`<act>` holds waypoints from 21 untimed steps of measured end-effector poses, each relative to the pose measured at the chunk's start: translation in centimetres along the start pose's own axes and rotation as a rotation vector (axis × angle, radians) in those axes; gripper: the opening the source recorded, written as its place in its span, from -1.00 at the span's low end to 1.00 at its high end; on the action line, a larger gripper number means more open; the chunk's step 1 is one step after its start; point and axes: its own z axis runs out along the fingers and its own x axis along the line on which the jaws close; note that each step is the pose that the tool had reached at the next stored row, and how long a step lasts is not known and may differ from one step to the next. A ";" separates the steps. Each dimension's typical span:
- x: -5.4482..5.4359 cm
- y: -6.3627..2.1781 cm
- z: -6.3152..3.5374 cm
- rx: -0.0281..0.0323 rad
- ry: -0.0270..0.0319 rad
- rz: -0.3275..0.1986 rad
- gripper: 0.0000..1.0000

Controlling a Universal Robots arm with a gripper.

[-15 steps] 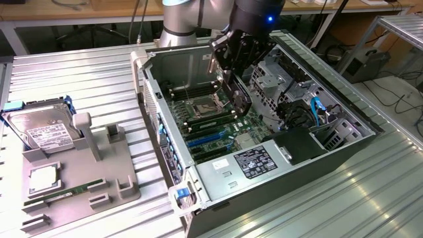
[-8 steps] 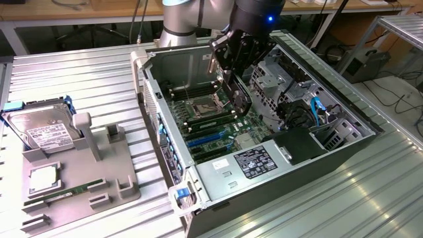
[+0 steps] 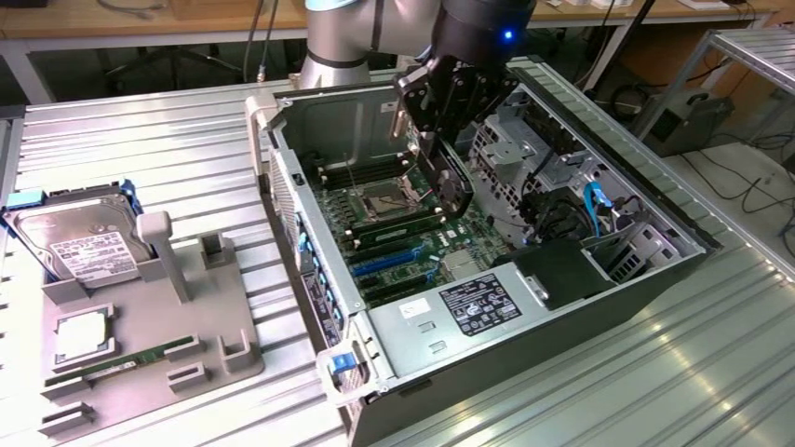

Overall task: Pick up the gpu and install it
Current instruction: 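Insert the gpu into the slot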

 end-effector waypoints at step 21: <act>0.0 -0.08 1.64 0.0047 0.0213 -0.523 -0.47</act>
